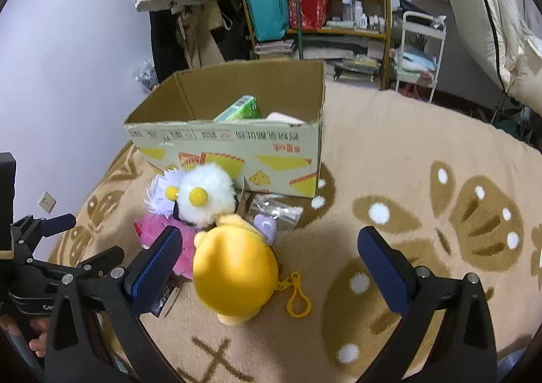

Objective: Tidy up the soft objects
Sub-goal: 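Move both tools back toward the remaining plush toys and black tissue pack, then grasp the black Face tissue pack with the left tool while the right tool grasps the yellow plush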

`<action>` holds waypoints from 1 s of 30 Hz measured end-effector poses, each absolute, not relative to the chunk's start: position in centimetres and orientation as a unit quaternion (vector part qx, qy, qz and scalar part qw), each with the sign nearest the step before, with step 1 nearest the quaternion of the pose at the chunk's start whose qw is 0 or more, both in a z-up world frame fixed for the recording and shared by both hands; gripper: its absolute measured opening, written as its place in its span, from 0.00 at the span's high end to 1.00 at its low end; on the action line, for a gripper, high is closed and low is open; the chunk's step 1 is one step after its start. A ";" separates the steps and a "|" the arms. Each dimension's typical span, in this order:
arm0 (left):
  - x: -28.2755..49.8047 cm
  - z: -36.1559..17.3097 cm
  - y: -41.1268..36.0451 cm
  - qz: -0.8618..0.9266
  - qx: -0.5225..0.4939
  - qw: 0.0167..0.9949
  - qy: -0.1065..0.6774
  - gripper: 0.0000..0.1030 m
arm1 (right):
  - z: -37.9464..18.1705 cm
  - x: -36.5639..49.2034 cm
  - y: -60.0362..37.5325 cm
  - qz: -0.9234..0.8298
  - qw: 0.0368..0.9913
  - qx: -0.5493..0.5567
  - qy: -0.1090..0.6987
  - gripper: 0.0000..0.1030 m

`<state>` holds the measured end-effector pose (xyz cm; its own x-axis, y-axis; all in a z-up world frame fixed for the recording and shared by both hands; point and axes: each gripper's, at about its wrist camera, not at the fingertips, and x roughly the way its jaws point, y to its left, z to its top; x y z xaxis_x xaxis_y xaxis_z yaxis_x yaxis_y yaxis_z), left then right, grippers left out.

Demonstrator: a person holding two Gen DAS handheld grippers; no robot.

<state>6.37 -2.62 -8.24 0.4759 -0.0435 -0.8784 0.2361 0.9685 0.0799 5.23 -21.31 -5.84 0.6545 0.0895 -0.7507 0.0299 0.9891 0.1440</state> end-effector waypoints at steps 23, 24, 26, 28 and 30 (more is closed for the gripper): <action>6.3 -12.9 -6.2 -0.117 0.170 0.794 0.572 0.02 | -10.3 7.8 -19.8 0.050 0.865 0.085 0.493 0.00; 6.3 -13.0 -6.3 -0.119 0.170 0.793 0.573 0.02 | -10.5 7.9 -19.6 0.051 0.863 0.083 0.495 0.00; 6.3 -13.3 -6.4 -0.123 0.167 0.788 0.580 0.02 | -11.1 8.2 -19.2 0.058 0.858 0.078 0.505 0.00; 6.3 -13.6 -6.4 -0.126 0.169 0.783 0.585 0.02 | -11.6 8.4 -18.7 0.063 0.853 0.070 0.514 0.01; 6.3 -13.9 -6.5 -0.124 0.173 0.780 0.588 0.02 | -11.9 8.4 -18.3 0.066 0.850 0.062 0.519 0.04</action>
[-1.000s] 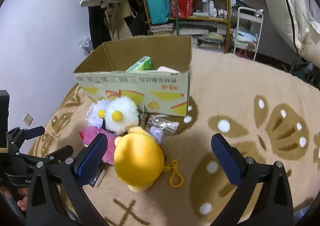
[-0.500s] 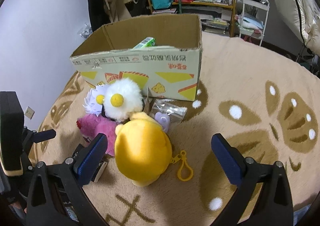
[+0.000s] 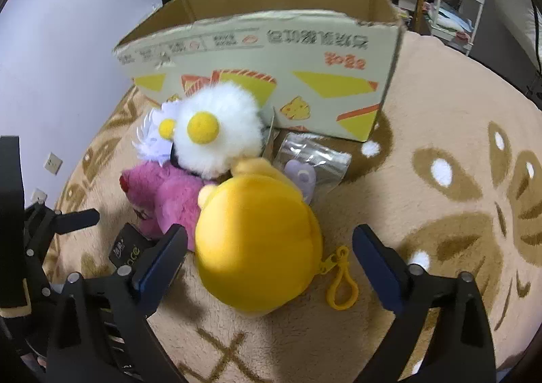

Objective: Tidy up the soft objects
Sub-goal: 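Grasp the black Face tissue pack with the left tool while the right tool grasps the yellow plush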

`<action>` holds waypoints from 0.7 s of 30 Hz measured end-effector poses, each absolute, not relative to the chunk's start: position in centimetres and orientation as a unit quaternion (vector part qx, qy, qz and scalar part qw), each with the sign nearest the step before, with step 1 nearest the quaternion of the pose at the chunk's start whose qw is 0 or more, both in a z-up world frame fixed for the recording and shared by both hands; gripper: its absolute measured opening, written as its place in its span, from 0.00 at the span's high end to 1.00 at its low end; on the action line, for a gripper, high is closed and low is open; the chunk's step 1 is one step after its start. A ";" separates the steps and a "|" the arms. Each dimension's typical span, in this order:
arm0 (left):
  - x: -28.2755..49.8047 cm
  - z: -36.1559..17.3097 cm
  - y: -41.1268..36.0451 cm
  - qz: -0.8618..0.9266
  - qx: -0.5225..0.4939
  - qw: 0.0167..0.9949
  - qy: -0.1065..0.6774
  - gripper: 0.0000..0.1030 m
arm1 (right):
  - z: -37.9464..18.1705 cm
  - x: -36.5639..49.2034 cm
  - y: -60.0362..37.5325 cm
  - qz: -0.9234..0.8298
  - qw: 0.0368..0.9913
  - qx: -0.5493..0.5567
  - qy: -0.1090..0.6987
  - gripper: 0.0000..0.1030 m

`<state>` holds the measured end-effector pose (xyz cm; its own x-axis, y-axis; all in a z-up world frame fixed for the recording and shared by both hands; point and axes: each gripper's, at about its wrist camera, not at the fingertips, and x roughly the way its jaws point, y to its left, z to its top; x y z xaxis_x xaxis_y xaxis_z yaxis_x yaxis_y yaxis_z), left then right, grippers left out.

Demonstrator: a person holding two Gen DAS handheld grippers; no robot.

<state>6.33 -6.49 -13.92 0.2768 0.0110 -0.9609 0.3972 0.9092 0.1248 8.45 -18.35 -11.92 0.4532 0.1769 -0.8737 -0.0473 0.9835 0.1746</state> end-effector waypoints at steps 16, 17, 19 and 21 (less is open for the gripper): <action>6.8 -15.4 -6.0 -0.118 0.160 0.759 0.620 0.37 | -12.7 8.7 -18.5 0.079 0.840 0.076 0.531 0.22; 6.8 -15.3 -5.9 -0.118 0.158 0.761 0.619 0.37 | -12.8 8.7 -18.4 0.079 0.840 0.076 0.531 0.22; 6.9 -15.3 -5.6 -0.117 0.153 0.762 0.618 0.38 | -12.9 8.7 -18.1 0.078 0.840 0.071 0.532 0.22; 6.9 -15.3 -5.5 -0.120 0.146 0.762 0.619 0.38 | -12.9 8.8 -17.9 0.078 0.840 0.069 0.532 0.24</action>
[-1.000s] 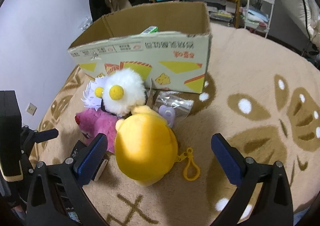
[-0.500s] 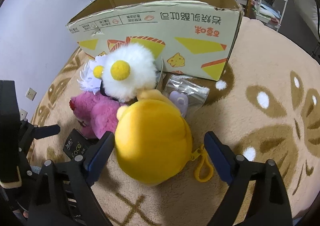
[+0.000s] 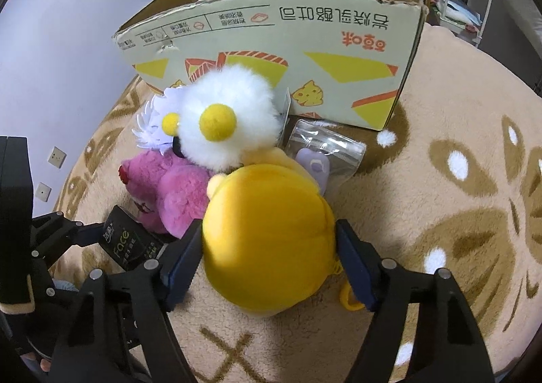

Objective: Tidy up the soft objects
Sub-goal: 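Grasp the black Face tissue pack with the left tool while the right tool grasps the yellow plush, then carry both items over the box and release them inside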

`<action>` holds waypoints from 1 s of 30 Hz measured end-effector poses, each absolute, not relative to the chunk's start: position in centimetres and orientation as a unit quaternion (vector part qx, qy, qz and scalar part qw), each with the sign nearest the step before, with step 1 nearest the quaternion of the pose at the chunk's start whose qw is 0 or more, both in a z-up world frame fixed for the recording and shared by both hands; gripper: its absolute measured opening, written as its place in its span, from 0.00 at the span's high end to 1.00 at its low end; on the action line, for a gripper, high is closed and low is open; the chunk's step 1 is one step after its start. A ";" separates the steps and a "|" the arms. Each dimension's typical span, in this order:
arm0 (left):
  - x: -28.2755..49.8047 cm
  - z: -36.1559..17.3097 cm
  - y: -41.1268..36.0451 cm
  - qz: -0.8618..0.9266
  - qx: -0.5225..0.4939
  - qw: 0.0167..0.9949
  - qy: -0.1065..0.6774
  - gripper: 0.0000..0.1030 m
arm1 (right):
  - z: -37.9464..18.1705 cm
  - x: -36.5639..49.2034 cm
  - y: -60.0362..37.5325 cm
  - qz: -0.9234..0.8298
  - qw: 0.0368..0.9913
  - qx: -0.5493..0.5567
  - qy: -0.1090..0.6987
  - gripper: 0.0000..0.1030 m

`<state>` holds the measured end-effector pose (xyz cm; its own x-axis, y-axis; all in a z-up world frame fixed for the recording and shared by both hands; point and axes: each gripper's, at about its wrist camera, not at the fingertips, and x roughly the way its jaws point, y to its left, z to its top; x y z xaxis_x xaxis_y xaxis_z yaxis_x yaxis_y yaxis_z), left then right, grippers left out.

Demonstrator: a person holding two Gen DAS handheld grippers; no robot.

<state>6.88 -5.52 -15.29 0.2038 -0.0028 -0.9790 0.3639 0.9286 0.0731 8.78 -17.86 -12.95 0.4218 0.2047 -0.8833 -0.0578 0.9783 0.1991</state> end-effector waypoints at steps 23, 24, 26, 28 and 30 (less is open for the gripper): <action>6.0 -7.3 -2.0 -0.062 0.070 0.886 0.455 0.38 | -7.8 6.1 -21.5 0.021 0.883 0.082 0.462 0.27; 6.0 -6.9 -1.9 -0.059 0.066 0.891 0.445 0.38 | -7.5 5.9 -21.6 0.019 0.887 0.081 0.454 0.27; 5.5 -6.1 -1.7 -0.054 0.060 0.903 0.423 0.38 | -6.8 5.6 -21.7 0.014 0.896 0.077 0.438 0.27; 5.4 -5.4 -1.5 -0.052 0.059 0.912 0.402 0.38 | -5.9 5.3 -21.8 0.010 0.906 0.070 0.418 0.28; 5.2 -4.8 -1.4 -0.051 0.059 0.922 0.380 0.38 | -5.2 5.2 -21.7 0.012 0.913 0.066 0.403 0.28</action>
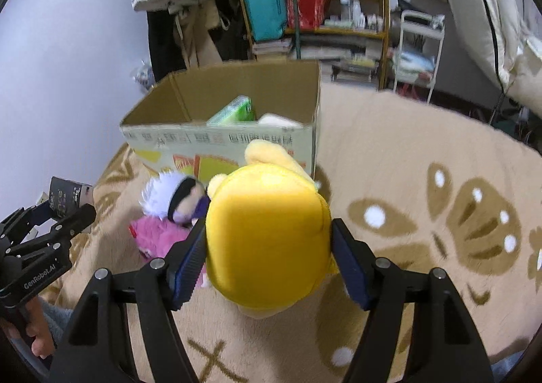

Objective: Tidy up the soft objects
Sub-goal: 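Carry both items over the box and release them inside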

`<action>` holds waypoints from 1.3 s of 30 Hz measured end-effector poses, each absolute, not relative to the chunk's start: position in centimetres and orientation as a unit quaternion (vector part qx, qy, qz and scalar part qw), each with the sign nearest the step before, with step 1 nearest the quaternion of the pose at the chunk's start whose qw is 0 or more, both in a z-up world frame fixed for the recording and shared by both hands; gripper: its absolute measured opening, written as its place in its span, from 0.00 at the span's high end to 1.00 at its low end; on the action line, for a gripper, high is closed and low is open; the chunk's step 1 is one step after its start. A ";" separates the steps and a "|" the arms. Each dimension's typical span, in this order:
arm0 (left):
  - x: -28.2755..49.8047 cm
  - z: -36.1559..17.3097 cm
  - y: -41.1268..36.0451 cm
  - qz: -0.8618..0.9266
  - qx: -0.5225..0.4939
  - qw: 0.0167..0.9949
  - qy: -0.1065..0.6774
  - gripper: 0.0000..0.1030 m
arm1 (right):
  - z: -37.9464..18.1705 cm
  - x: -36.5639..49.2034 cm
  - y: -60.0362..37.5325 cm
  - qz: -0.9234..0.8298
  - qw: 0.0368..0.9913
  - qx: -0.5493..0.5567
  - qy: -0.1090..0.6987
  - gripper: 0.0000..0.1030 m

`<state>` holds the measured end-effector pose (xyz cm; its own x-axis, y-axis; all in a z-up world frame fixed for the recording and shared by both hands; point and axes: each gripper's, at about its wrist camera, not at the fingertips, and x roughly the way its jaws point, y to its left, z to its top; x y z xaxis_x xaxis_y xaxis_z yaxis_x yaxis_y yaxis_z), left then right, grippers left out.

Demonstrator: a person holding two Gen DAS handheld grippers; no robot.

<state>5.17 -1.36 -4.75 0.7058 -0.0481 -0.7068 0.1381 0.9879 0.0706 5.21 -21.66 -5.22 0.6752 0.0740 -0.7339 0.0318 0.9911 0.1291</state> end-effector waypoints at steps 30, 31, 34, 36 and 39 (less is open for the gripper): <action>5.9 -0.7 -2.2 -0.013 0.060 0.970 0.237 0.38 | 0.1 6.6 -21.4 0.002 0.965 0.036 0.260 0.28; 6.1 -0.6 -2.3 -0.015 0.062 0.970 0.233 0.38 | 0.3 6.9 -21.4 0.001 0.965 0.036 0.258 0.28; 6.9 0.2 -3.1 -0.019 0.068 0.973 0.218 0.38 | 0.6 7.5 -21.6 -0.002 0.967 0.032 0.251 0.28; 7.6 0.5 -3.5 -0.023 0.071 0.974 0.212 0.38 | 0.8 8.0 -21.5 -0.004 0.969 0.029 0.247 0.28; 8.8 0.7 -4.0 -0.027 0.075 0.975 0.207 0.38 | 0.8 8.8 -21.6 -0.005 0.970 0.025 0.244 0.28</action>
<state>8.76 -3.99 0.75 0.9127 -0.0225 -0.4079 0.0847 0.9872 0.1350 8.84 -21.61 0.75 0.8812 0.0031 -0.4728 0.0212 0.9987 0.0460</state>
